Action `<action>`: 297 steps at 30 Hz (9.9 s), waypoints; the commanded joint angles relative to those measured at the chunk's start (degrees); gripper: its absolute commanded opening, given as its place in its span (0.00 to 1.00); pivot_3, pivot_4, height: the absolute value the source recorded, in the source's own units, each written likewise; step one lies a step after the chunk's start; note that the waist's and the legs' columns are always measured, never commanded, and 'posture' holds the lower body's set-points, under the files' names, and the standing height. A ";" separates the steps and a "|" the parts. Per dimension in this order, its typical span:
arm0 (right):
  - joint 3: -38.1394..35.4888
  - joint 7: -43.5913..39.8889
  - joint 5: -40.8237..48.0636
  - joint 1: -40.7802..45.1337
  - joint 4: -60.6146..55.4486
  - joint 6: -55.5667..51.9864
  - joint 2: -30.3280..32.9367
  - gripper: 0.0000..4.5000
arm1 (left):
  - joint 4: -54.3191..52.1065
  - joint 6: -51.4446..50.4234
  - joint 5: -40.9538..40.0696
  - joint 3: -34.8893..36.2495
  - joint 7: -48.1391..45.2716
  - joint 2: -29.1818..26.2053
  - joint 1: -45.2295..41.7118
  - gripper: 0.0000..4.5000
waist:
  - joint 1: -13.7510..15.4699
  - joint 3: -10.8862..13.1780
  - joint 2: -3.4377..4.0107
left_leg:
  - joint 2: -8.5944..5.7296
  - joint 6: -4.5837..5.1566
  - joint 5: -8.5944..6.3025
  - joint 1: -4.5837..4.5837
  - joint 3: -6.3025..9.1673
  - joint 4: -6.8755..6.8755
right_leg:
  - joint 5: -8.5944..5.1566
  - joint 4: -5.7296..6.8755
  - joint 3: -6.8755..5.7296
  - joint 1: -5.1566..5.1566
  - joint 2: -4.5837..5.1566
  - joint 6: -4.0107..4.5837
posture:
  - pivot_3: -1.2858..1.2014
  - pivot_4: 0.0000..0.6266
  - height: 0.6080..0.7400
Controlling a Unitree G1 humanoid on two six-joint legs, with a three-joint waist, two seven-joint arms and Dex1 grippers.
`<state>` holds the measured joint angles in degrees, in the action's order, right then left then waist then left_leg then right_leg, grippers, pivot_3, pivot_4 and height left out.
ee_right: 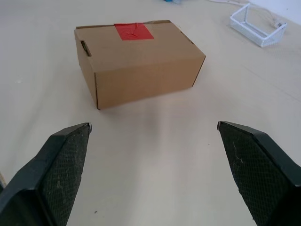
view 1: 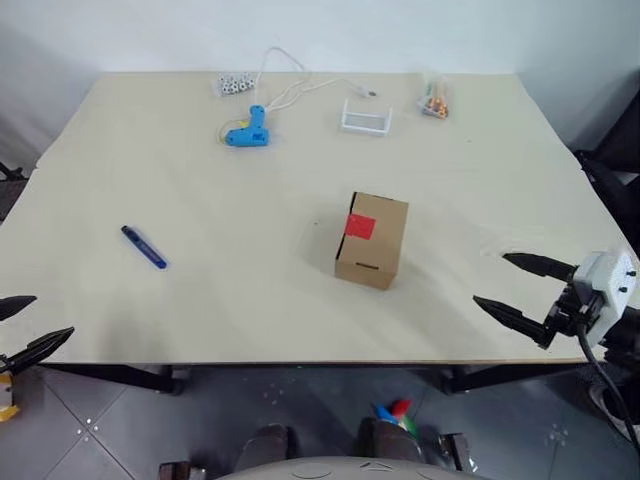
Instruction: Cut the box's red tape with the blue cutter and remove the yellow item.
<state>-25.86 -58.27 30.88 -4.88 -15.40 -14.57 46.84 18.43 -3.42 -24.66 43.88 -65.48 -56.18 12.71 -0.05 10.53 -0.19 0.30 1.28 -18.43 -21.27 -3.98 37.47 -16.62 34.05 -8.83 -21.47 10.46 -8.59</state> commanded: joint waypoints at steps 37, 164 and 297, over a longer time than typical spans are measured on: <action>36.13 6.16 -23.18 45.48 38.53 4.19 -22.36 0.00 | -21.67 -19.36 13.85 -60.24 5.31 32.79 -42.34 0.01 | -0.43 -0.02 0.00 | -0.30 0.00 0.00 -0.38 0.03 0.79 | 0.03 0.45 -0.16 -0.06 -0.04 0.03 | 0.52 0.24 1.00; 8.26 -15.51 13.18 20.79 2.15 -2.24 -4.84 1.00 | -44.77 -57.13 -1.41 -16.13 87.87 47.35 -34.74 0.99 | 1.64 -0.07 -0.12 | 0.18 0.24 -0.61 -0.73 0.25 1.69 | 0.23 0.19 -0.12 0.03 -0.19 -0.03 | 0.52 0.24 1.00; 9.03 2.83 17.10 -3.46 -26.73 -20.74 6.14 1.00 | -24.13 -10.79 14.33 -59.51 -12.35 10.28 -40.10 0.10 | 2.19 0.00 0.18 | 0.54 -0.16 -0.60 -0.90 -0.44 1.66 | 0.15 -0.18 0.00 -0.15 -0.86 0.30 | 0.52 0.24 1.00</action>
<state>-17.38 -56.71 48.24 -7.97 -39.54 -34.44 52.82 -4.29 -14.64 -12.67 -13.92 -79.34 -46.06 -26.49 2.14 10.53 -0.01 0.84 1.12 -19.03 -22.19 -4.43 39.13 -16.46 33.88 -8.84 -21.64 9.60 -8.29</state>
